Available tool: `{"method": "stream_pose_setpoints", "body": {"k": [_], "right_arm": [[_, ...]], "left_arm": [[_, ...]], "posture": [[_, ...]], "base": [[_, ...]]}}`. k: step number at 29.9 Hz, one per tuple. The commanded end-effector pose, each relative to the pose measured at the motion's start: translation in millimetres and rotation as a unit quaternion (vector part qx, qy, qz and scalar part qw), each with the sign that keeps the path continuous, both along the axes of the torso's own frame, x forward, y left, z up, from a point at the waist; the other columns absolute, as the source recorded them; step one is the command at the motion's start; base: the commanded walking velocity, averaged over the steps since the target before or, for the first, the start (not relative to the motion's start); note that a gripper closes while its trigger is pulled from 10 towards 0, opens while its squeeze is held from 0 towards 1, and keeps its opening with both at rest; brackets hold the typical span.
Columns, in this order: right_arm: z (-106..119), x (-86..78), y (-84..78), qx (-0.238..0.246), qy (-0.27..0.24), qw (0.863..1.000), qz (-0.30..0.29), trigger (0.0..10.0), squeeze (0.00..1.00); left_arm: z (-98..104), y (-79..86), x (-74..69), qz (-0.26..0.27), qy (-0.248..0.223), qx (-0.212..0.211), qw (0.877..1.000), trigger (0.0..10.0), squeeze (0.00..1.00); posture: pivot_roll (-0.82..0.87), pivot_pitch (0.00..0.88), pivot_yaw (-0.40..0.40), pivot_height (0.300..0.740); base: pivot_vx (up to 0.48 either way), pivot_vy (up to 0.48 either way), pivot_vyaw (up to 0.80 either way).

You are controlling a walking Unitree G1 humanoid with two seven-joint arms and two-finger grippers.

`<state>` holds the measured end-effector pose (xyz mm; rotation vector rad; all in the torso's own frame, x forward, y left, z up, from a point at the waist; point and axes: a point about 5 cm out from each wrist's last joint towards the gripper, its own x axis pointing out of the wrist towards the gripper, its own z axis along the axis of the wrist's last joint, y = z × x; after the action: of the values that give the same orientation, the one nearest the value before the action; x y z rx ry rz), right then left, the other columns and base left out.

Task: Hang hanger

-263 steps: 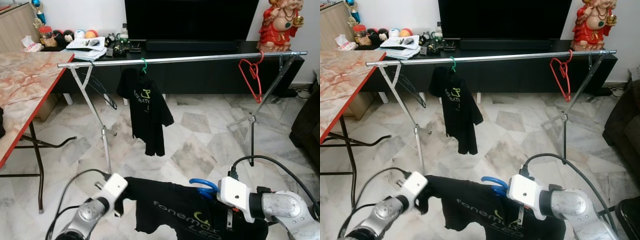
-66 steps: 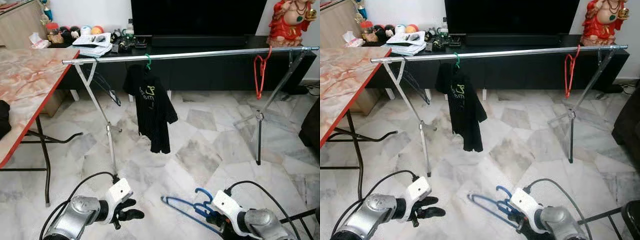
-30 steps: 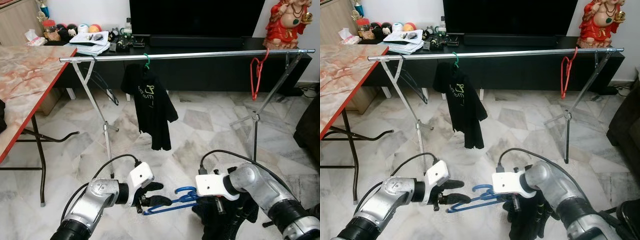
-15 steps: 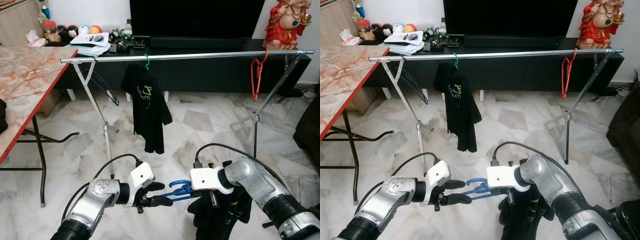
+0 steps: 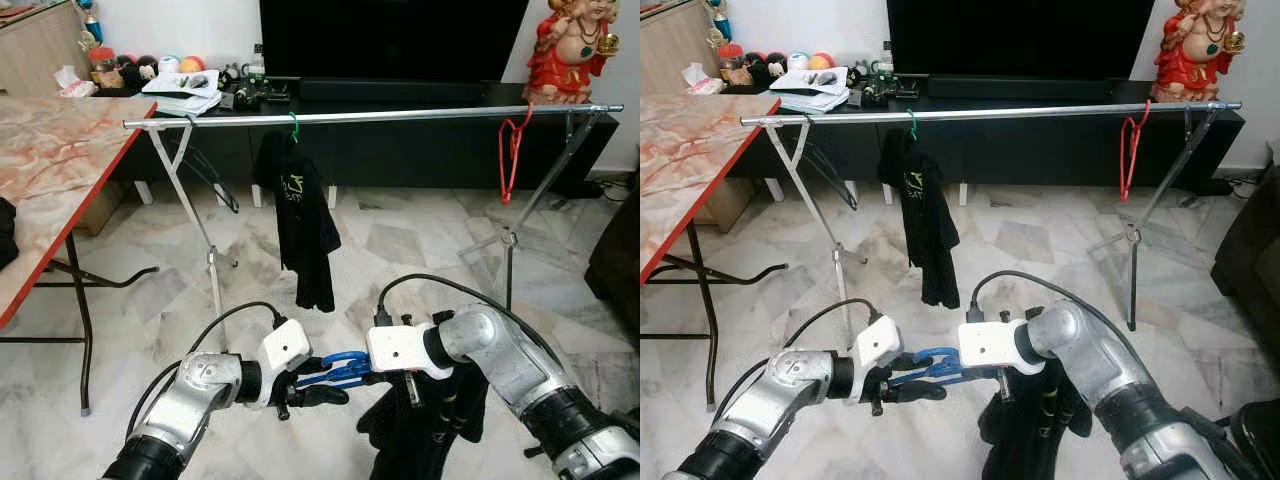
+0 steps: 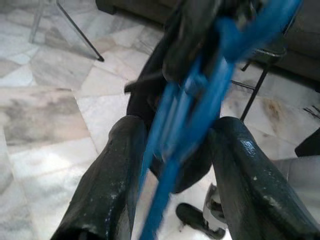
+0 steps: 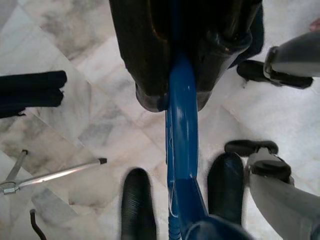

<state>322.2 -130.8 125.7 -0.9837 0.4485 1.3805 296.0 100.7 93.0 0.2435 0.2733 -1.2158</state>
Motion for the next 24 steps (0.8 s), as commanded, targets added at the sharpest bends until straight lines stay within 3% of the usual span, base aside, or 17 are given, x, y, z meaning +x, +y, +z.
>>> {"method": "stream_pose_setpoints", "body": {"k": [1, 7, 8, 9, 24], "right_arm": [[14.2, 0.3, 3.2, 0.024, -0.014, 1.0, 0.005, 10.0, 0.0], [18.3, -0.1, 7.5, 0.036, -0.013, 0.999, 0.006, 10.0, 0.0], [18.4, -0.1, 7.2, 0.035, -0.013, 0.999, 0.005, 10.0, 0.0], [18.3, -0.2, 6.8, 0.035, -0.014, 0.999, 0.005, 10.0, 0.0], [17.7, -1.6, 5.3, 0.031, -0.009, 0.999, -0.001, 10.0, 0.0]], "left_arm": [[4.5, -1.6, 4.8, 0.008, -0.014, -0.009, 1.0, 10.0, 0.0], [5.1, -3.8, 7.4, 0.012, -0.019, -0.008, 1.0, 10.0, 0.0], [3.9, -4.8, 6.6, 0.01, -0.016, -0.007, 1.0, 3.0, 0.0], [3.2, -5.4, 6.0, 0.009, -0.013, -0.008, 1.0, 0.0, 0.0], [1.8, -5.2, 6.2, 0.009, -0.013, -0.01, 1.0, 0.0, 0.0]], "posture": [[-0.11, 0.061, -0.009, 0.74], [-0.11, 0.064, -0.01, 0.74], [-0.11, 0.065, -0.01, 0.74], [-0.11, 0.067, -0.011, 0.74], [-0.11, 0.071, -0.012, 0.74]], "base": [[0.0, 0.0, 0.0], [0.0, 0.0, 0.0], [0.0, 0.0, 0.0], [0.0, 0.0, 0.0], [0.0, 0.0, 0.0]]}}
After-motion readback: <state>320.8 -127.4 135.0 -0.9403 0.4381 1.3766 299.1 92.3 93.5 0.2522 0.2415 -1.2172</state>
